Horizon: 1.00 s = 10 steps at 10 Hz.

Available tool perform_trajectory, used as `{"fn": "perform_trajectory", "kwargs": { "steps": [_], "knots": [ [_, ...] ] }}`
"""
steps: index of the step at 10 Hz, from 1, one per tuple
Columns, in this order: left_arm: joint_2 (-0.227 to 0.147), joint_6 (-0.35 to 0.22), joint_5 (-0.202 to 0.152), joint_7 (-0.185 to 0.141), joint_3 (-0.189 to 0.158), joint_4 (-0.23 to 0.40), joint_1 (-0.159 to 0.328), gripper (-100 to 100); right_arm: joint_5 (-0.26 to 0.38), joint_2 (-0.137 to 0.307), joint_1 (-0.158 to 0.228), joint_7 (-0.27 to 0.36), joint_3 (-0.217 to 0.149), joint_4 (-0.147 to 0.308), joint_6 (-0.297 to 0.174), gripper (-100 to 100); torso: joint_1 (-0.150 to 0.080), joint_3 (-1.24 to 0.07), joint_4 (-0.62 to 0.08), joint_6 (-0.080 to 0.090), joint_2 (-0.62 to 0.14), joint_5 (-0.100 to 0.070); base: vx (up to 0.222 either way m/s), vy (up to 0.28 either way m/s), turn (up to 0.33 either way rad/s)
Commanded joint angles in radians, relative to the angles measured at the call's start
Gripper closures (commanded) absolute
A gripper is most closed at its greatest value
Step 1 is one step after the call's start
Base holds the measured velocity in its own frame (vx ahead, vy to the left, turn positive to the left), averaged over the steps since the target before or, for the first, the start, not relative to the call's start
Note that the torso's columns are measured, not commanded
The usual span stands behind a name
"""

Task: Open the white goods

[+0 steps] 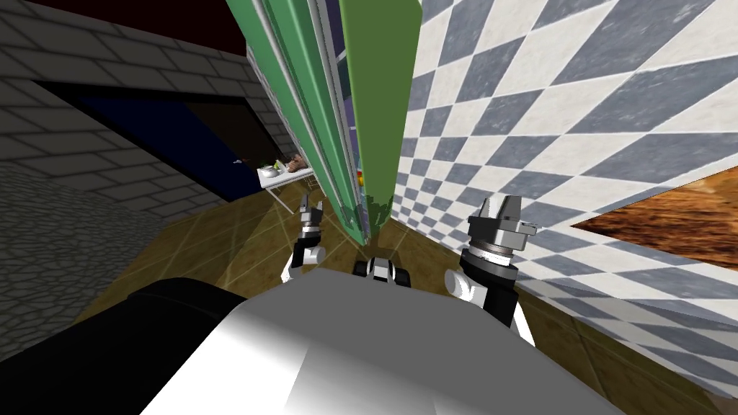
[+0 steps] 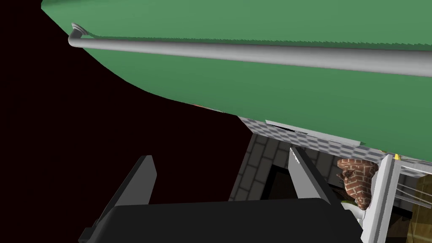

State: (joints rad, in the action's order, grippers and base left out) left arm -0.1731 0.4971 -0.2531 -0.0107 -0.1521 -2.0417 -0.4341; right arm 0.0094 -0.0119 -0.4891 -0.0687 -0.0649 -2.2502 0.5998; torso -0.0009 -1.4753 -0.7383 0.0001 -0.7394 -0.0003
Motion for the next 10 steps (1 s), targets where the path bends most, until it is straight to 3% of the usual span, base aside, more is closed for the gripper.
{"fn": "perform_trajectory", "kwargs": {
  "steps": [1,6,10],
  "knots": [
    [-0.003,-0.006,-0.032,-0.016,-0.019,0.038,0.008,-100,0.0,0.0,0.0,0.0,0.0,0.0,0.0,0,0.001,0.0,0.0,0.0,-0.001,0.0,0.198,-0.132,0.09],
    [0.01,-0.013,-0.095,-0.047,-0.058,0.115,0.03,-100,0.0,0.0,0.0,0.0,0.0,0.0,0.0,0,0.0,0.0,0.0,0.0,0.0,0.0,0.191,-0.129,0.085],
    [0.05,-0.018,-0.139,-0.069,-0.084,0.167,0.044,-100,0.0,0.0,0.0,0.0,0.0,0.0,0.0,0,0.001,-0.001,0.0,0.0,0.001,0.0,0.158,-0.117,0.075]
  ]
}}
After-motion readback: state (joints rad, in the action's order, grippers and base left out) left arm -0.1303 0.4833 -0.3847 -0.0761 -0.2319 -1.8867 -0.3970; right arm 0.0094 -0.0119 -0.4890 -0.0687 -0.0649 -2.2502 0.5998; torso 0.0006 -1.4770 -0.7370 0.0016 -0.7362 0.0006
